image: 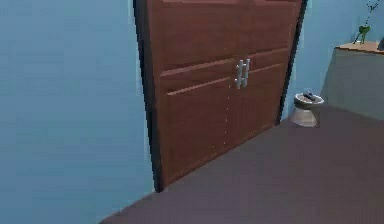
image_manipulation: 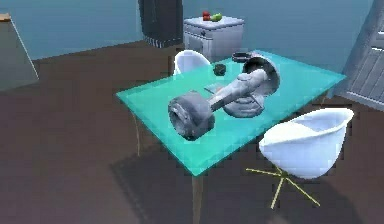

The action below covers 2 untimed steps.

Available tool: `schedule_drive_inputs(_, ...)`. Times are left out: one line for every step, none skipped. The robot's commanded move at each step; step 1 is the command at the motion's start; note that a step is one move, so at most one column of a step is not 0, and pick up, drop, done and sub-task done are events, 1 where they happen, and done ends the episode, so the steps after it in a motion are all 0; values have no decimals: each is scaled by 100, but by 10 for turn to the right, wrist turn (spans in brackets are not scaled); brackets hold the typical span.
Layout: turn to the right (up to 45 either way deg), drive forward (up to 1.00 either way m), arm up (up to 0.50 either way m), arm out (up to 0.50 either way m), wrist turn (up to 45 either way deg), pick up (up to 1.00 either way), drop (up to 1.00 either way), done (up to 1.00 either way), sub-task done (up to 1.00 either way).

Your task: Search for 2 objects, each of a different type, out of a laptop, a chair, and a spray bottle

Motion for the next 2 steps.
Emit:
schedule_drive_inputs(0, 25, 0, 0, 0, 0, 0, 0, 0)
schedule_drive_inputs(450, 0, 0, 0, 0, 0, 0, 0, 0)
